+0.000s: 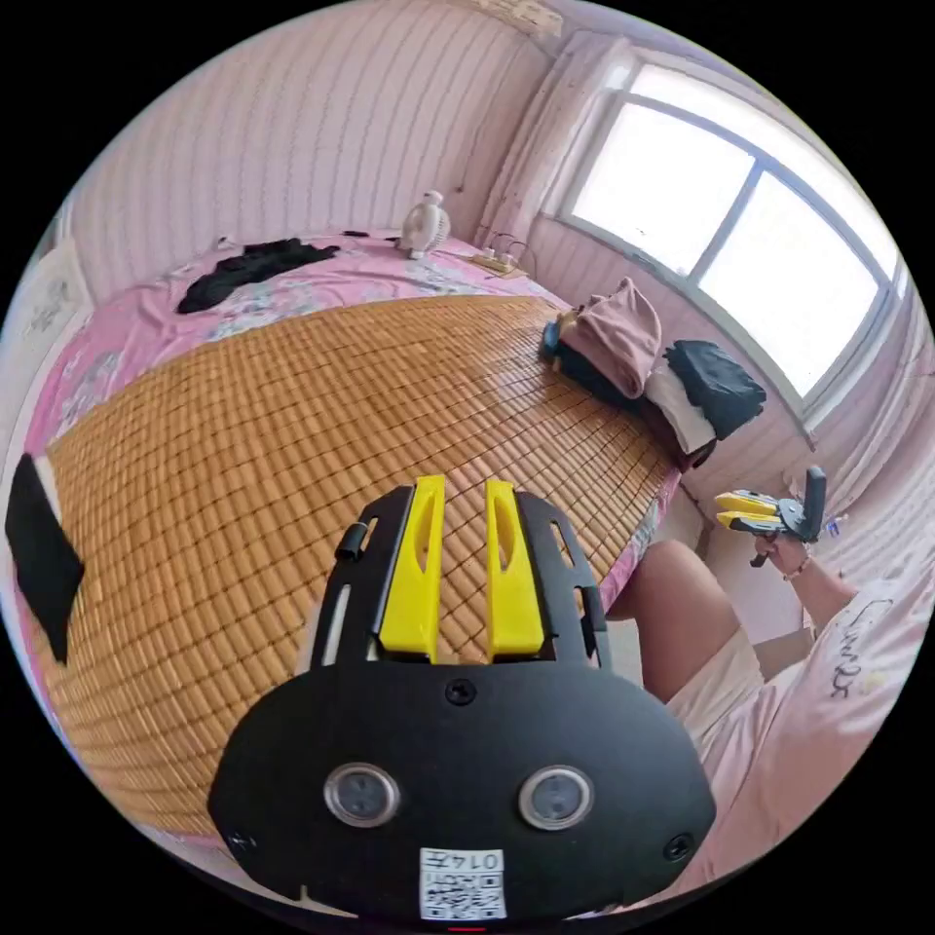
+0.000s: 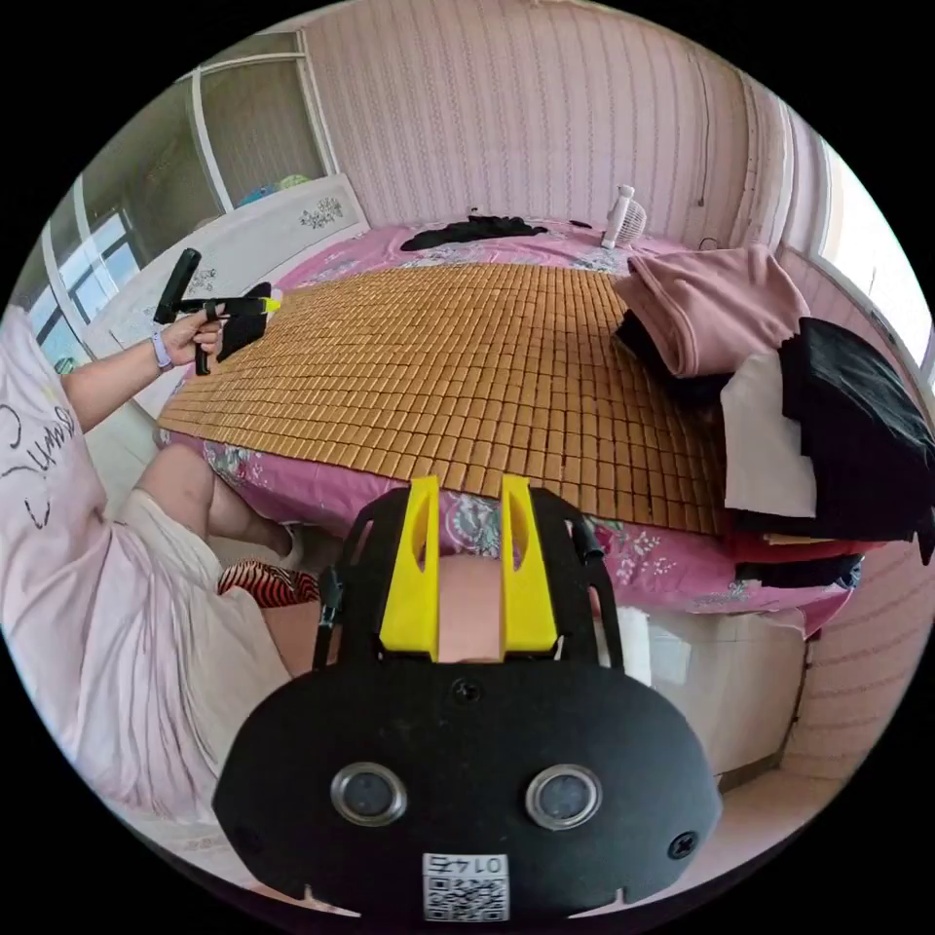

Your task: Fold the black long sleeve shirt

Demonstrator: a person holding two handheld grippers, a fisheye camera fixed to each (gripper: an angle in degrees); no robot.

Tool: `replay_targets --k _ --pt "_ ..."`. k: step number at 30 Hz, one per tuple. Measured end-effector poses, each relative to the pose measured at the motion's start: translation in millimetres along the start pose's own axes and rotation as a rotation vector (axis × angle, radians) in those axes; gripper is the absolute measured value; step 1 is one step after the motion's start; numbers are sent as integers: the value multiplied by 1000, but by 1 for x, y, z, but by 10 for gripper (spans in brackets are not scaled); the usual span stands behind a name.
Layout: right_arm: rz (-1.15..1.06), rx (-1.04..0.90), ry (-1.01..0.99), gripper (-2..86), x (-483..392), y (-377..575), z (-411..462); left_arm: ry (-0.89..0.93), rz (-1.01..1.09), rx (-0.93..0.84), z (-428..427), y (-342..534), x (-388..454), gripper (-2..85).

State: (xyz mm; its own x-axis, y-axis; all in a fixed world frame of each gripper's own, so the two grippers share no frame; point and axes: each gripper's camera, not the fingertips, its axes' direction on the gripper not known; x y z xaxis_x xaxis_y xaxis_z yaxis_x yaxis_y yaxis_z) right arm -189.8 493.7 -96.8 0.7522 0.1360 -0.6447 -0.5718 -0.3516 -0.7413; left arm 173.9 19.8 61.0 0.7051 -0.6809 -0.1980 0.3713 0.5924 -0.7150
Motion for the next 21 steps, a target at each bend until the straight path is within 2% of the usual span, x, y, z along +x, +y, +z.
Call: replay_targets --k 2,5,9,11,14,21 --pt "-100 19 -121 101 -54 -30 22 -83 -99 43 -52 55 -37 78" --pt "-263 -21 -192 99 -130 -82 64 -215 -254 127 -129 139 -89 82" --pt "-385 -93 -334 93 -226 -153 137 -288 -420 221 -201 231 -146 82" --pt "-491 -105 -409 98 -302 -196 184 -329 -471 235 -220 259 -168 83" --pt "-676 -109 -410 102 -403 -242 237 -357 -537 257 -243 291 -207 84" --pt "-924 -86 -426 106 -577 -340 349 -426 -582 277 -282 305 -321 66"
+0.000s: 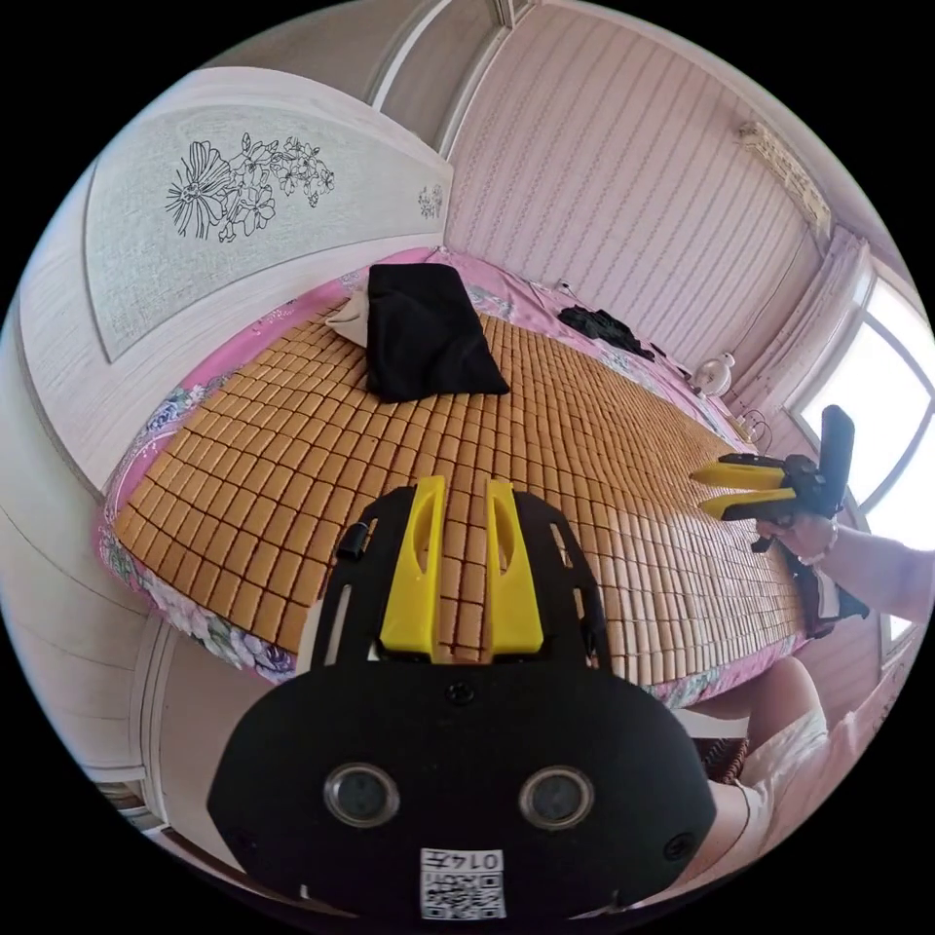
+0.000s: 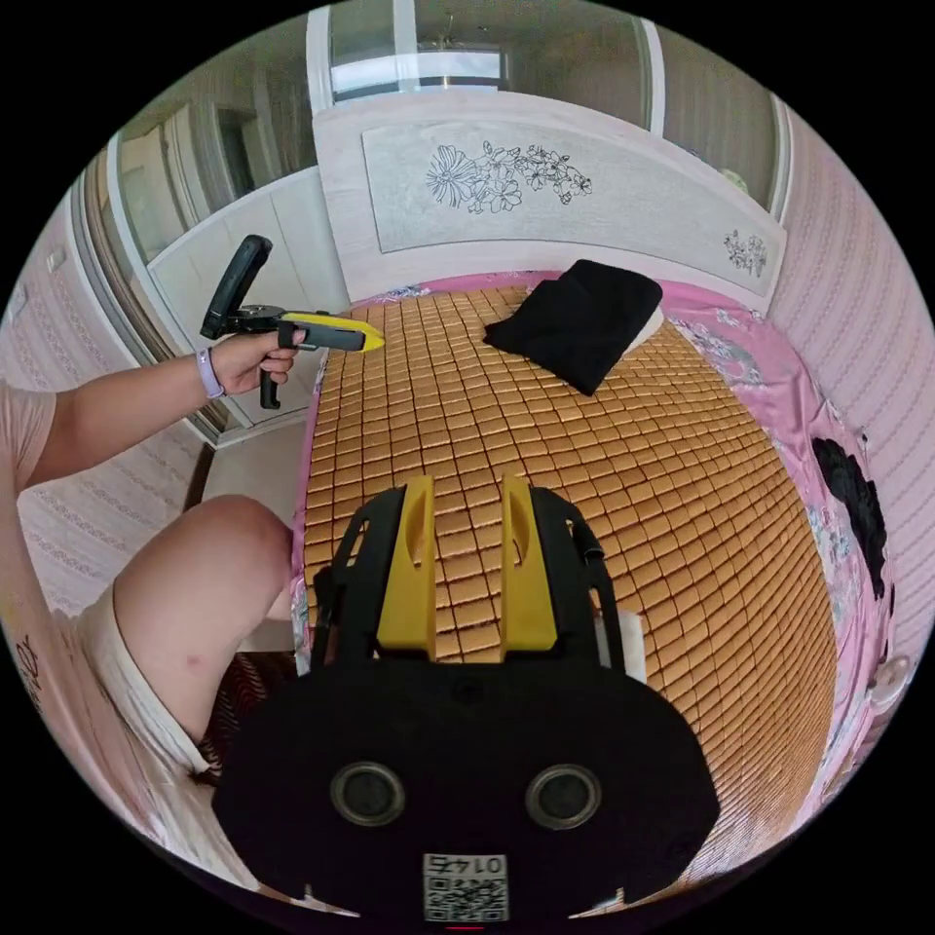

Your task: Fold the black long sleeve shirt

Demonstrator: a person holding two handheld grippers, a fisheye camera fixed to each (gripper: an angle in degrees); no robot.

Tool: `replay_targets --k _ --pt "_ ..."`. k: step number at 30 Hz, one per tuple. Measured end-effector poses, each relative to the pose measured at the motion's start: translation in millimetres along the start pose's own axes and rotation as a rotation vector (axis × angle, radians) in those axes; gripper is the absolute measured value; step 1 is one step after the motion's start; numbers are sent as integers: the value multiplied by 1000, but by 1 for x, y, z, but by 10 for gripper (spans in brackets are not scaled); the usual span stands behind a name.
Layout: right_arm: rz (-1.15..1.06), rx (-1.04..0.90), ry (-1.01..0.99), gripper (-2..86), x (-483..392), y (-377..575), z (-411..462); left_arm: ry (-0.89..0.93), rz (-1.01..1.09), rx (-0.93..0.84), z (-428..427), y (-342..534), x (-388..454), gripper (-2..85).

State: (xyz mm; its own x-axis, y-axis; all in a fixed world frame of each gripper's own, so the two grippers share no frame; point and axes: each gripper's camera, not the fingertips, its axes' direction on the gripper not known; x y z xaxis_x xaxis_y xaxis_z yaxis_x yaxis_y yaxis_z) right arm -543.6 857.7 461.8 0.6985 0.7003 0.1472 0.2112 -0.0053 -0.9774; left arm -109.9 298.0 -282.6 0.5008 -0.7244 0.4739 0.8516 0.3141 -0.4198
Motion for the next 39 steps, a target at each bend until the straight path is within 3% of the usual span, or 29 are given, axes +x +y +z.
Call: replay_targets --k 8,14,20,24,28,30,32,35,39 --pt "-70 -38 -108 96 31 -184 174 -126 87 -62 58 -94 -77 77" --pt "-96 -67 -8 101 43 -226 258 -164 260 -154 86 -134 -98 84" --pt "-64 -107 -34 17 88 -219 266 -189 276 -186 92 -162 -108 75" --pt "2 2 -57 5 135 -200 212 -185 245 -249 87 -177 -101 3" --pt "241 231 -186 1 208 -137 98 -254 269 -182 44 -176 -86 -7" --pt "347 354 -262 0 225 -86 45 -157 220 -7 -20 -166 -76 -9" --pt "426 399 -204 0 222 -8 -18 -105 238 78 -69 -148 -58 -9" --pt "535 350 -149 1 196 101 -65 -49 264 118 -145 -95 -21 -10" --pt "694 123 -105 2 148 224 -64 86 163 -6 -205 6 20 -10"
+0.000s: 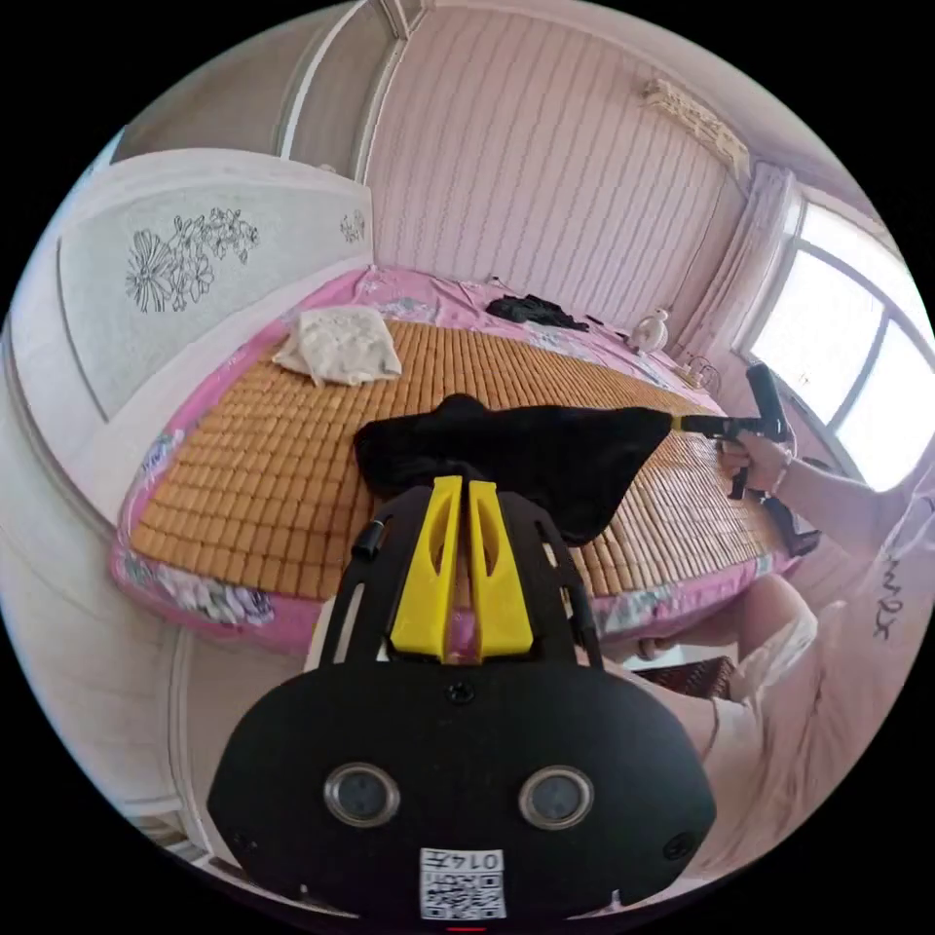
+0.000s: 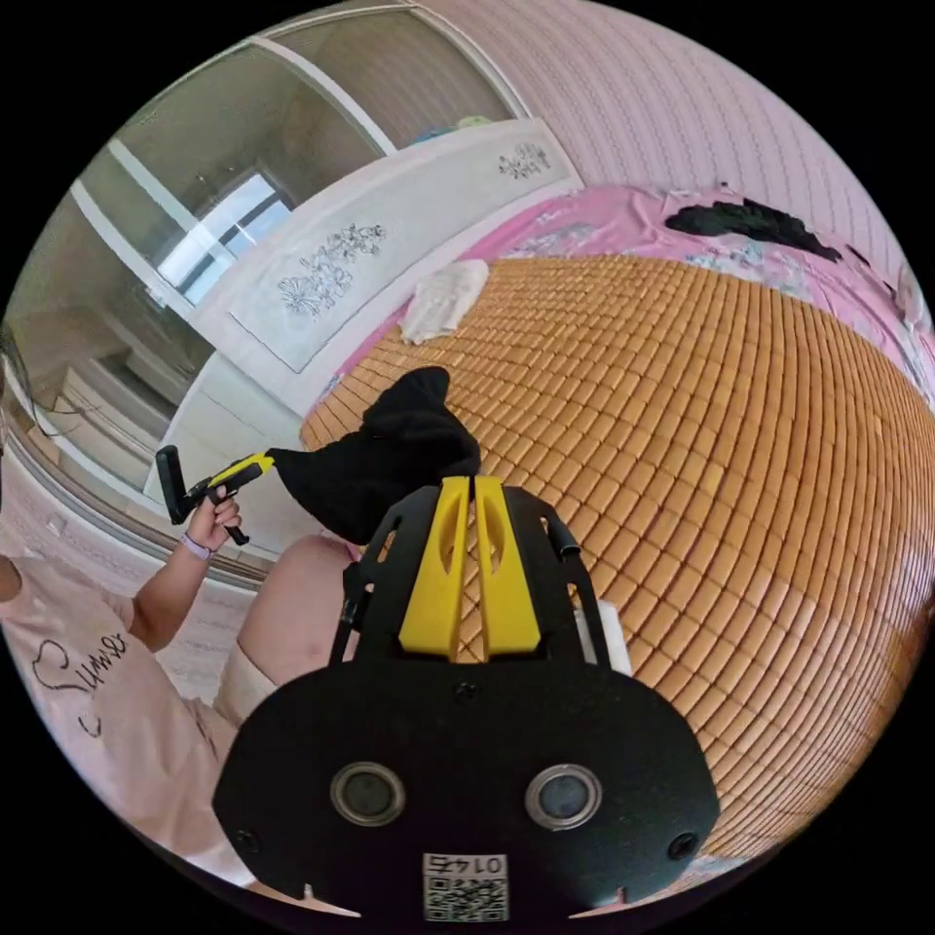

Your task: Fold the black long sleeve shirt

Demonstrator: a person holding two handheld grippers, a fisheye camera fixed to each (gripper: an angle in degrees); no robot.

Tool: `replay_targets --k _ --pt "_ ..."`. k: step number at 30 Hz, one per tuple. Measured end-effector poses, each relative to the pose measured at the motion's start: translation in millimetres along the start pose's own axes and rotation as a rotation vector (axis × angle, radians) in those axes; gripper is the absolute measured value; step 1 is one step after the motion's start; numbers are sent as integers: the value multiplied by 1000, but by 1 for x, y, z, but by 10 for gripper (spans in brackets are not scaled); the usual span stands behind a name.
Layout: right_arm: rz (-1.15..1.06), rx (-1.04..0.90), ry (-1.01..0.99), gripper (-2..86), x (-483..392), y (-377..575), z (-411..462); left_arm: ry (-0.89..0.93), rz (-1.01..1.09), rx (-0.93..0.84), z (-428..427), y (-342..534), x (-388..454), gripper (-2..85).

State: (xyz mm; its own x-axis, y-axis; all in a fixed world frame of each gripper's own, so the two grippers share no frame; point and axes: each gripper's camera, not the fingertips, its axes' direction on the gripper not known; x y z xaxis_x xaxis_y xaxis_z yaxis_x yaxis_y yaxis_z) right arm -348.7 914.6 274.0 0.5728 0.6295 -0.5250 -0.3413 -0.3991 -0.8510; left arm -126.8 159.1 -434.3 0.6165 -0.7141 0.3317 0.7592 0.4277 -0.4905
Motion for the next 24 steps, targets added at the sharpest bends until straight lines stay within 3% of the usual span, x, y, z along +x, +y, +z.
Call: replay_targets --k 3,8,15,19,24 --pt "154 -89 -31 3 26 85 -9 16 -131 -2 -28 58 32 -10" --pt "265 -35 -43 3 43 169 -55 62 -340 66 -71 94 58 -10" --pt "347 -3 34 15 57 212 -91 34 -277 60 -123 75 94 -10" --pt "217 -48 -11 75 36 207 -80 2 -264 44 -142 69 107 -10" --pt "-50 -140 181 128 -11 176 -49 -5 -251 32 -164 59 126 -10"
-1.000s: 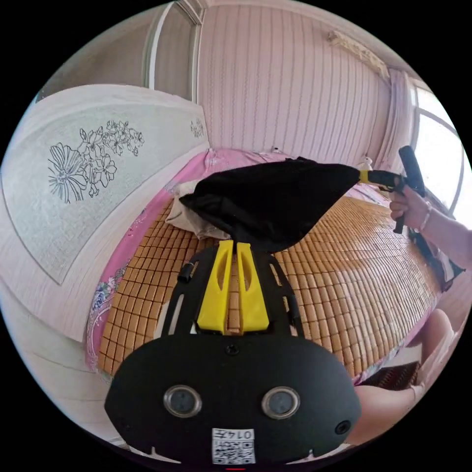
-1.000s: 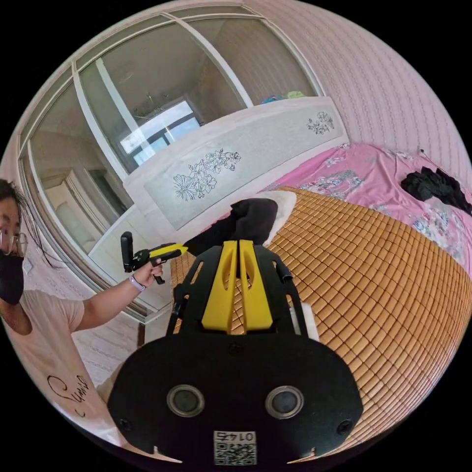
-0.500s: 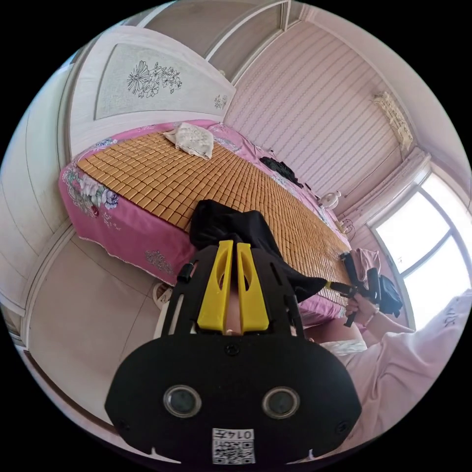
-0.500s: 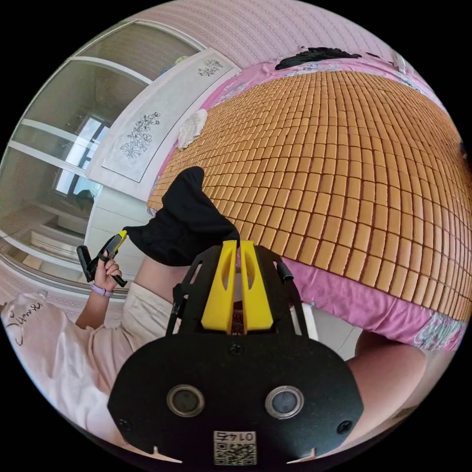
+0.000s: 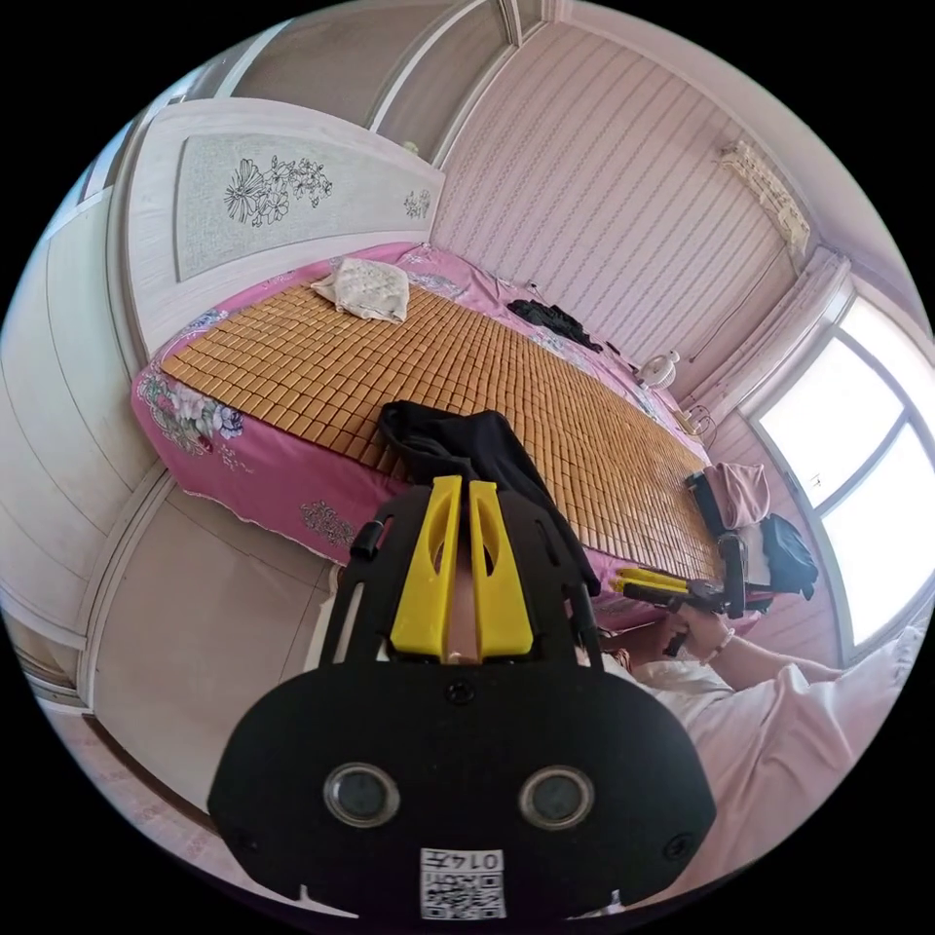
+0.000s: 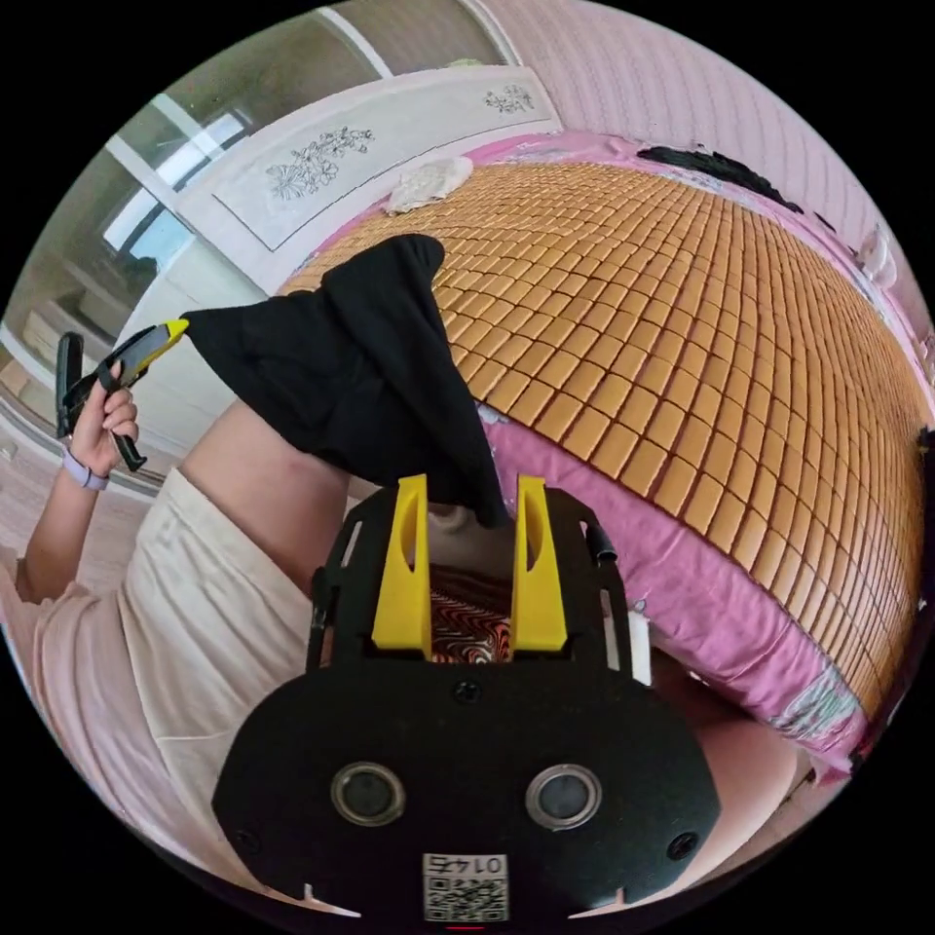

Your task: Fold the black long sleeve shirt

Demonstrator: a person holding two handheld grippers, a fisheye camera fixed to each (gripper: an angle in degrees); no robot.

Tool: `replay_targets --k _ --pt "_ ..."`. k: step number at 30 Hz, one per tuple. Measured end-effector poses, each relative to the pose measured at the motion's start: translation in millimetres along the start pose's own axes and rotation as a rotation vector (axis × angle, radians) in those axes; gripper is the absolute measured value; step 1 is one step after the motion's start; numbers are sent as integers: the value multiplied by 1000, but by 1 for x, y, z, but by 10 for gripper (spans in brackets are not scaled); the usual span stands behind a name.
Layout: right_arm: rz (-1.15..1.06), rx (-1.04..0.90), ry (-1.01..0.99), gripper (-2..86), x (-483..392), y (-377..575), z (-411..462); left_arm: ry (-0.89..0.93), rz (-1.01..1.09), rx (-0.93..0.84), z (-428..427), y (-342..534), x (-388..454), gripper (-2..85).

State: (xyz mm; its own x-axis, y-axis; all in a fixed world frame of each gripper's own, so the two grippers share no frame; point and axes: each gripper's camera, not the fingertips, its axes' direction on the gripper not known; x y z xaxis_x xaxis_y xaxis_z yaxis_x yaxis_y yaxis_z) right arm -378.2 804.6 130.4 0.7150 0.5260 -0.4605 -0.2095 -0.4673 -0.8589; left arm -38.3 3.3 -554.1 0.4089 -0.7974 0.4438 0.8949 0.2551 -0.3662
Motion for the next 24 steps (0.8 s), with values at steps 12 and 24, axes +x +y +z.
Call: replay_targets --k 12,24 --pt "141 -148 -167 8 59 -19 -54 -51 -2 24 -73 -4 27 -10" --pt "2 617 -560 4 97 -63 -419 69 139 447 -250 -116 103 -10"
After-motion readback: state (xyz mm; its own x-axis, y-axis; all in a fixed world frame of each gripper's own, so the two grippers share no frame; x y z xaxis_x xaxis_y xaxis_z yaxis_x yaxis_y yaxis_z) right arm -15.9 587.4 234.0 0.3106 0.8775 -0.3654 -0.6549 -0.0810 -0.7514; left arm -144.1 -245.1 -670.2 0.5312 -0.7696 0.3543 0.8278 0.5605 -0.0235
